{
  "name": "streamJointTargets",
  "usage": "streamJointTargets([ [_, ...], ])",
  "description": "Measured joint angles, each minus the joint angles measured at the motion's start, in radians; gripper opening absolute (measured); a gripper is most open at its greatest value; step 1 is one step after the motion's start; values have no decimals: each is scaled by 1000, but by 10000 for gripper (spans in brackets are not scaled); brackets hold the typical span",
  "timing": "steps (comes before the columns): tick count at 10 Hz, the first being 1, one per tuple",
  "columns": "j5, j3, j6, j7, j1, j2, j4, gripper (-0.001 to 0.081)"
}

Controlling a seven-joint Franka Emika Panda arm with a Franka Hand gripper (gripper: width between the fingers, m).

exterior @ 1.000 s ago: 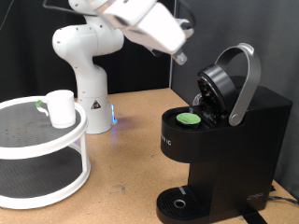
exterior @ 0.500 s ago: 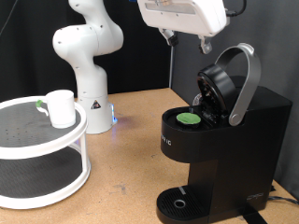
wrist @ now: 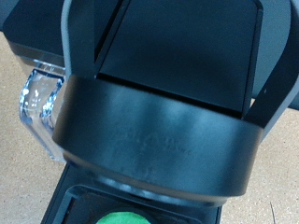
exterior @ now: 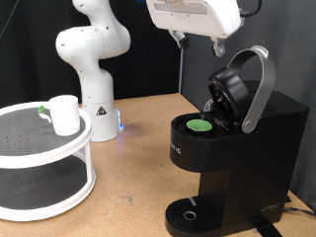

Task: Make a cup of coffee with the keurig machine

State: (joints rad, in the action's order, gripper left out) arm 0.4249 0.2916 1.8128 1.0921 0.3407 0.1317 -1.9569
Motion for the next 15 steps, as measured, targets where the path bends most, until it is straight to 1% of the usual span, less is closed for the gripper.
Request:
streamJointTargets([
  [2, 33, -2, -2, -7, 2, 1, 6, 803],
  [4, 91, -4, -3, -18, 4, 2, 9, 803],
  [7, 97, -25, -3, -65, 6, 3, 16, 803],
  [11, 106, -45, -5, -97, 9, 2, 34, 803],
  [14, 106, -48, -10, -98, 9, 2, 36, 803],
  [15, 119, -48, -10, -90, 9, 0, 36, 803],
])
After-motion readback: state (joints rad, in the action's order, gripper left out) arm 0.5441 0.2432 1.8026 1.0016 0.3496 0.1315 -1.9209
